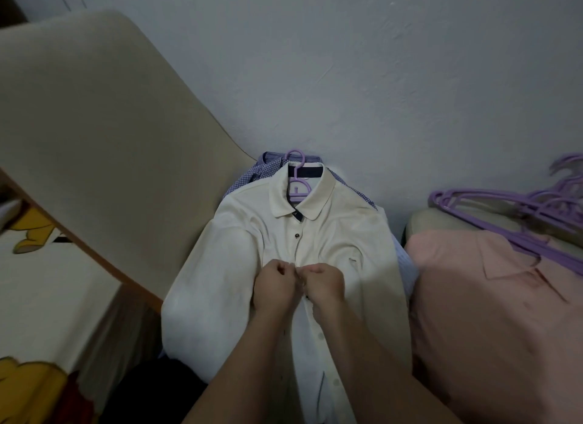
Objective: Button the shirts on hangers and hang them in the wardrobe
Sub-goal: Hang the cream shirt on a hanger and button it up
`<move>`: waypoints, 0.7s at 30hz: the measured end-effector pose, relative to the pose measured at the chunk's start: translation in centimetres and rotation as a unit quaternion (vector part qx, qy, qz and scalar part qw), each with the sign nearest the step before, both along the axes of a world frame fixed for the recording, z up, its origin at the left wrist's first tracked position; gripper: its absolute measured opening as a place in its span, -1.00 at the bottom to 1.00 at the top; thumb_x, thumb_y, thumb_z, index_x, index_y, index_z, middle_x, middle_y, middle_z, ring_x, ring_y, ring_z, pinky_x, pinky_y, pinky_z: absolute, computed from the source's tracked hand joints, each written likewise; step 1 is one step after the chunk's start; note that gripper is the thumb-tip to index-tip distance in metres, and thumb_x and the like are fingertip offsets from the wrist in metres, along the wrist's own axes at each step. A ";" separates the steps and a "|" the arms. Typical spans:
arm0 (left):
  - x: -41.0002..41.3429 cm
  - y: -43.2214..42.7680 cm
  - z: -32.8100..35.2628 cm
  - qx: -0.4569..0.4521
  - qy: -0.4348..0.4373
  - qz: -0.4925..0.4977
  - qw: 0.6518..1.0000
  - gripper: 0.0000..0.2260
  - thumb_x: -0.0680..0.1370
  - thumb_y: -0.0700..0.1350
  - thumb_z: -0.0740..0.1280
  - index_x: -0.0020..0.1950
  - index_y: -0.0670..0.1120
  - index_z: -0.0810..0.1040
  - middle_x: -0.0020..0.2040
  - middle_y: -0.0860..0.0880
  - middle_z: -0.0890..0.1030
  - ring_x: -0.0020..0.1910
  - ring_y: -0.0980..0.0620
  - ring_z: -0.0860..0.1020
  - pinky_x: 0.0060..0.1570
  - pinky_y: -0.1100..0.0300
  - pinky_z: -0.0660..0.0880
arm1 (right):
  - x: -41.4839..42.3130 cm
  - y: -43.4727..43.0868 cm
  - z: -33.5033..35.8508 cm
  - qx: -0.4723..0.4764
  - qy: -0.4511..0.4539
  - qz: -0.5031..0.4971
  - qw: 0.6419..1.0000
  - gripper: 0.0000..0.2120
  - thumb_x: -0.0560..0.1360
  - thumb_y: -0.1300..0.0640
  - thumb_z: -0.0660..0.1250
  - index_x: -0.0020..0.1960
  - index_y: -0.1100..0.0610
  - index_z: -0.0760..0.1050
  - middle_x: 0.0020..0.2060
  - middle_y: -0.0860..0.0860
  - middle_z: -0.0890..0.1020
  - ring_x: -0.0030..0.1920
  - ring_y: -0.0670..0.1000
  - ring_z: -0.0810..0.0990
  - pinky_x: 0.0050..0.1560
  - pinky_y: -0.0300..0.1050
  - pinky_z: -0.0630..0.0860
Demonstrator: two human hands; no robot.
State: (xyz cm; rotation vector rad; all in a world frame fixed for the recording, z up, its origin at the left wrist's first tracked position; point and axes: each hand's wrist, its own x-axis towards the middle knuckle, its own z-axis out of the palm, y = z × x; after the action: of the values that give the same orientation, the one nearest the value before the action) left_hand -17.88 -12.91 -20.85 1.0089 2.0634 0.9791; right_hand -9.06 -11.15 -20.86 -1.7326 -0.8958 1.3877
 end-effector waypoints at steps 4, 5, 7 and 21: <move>-0.8 0.1 -0.2 0.011 -0.099 0.007 0.995 -0.84 0.55 -0.12 0.40 -0.21 -0.13 0.65 -0.31 -0.12 0.67 -0.35 0.00 0.58 -0.23 0.09 0.56 | 0.2 -0.2 0.7 -0.011 0.061 -0.021 0.998 -0.86 0.43 0.32 0.45 -0.29 0.20 0.59 -0.47 0.06 0.56 -0.52 -0.05 0.45 -0.47 -0.24 0.39; -1.0 0.0 -0.2 0.009 -0.115 0.009 0.993 -0.84 0.53 -0.13 0.41 -0.23 -0.13 0.66 -0.32 -0.14 0.67 -0.38 0.01 0.56 -0.26 0.11 0.54 | 0.3 -0.3 0.9 -0.013 0.071 -0.020 0.997 -0.86 0.44 0.33 0.44 -0.28 0.21 0.59 -0.47 0.06 0.56 -0.53 -0.06 0.44 -0.49 -0.24 0.39; -1.2 0.0 -0.2 0.009 -0.139 0.006 0.990 -0.85 0.51 -0.14 0.43 -0.26 -0.13 0.67 -0.35 -0.12 0.66 -0.40 0.03 0.55 -0.28 0.14 0.52 | 0.5 -0.5 1.1 -0.013 0.085 -0.016 0.996 -0.86 0.46 0.37 0.39 -0.26 0.22 0.60 -0.48 0.07 0.55 -0.54 -0.07 0.44 -0.51 -0.26 0.38; -1.9 0.2 0.9 -0.029 -0.268 0.017 0.963 -0.86 0.48 -0.26 0.39 -0.23 -0.24 0.71 -0.31 -0.16 0.66 -0.38 -0.03 0.52 -0.37 0.26 0.42 | 0.5 -0.3 0.9 -0.020 0.064 -0.008 0.998 -0.74 0.46 0.43 0.21 -0.30 0.21 0.56 -0.47 0.12 0.54 -0.47 0.02 0.44 -0.43 -0.19 0.38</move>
State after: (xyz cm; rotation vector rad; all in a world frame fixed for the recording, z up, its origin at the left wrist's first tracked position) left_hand -19.75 -12.74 -19.99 0.5920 1.6470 1.0634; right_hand -8.57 -11.45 -19.95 -1.6553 -0.7875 1.4967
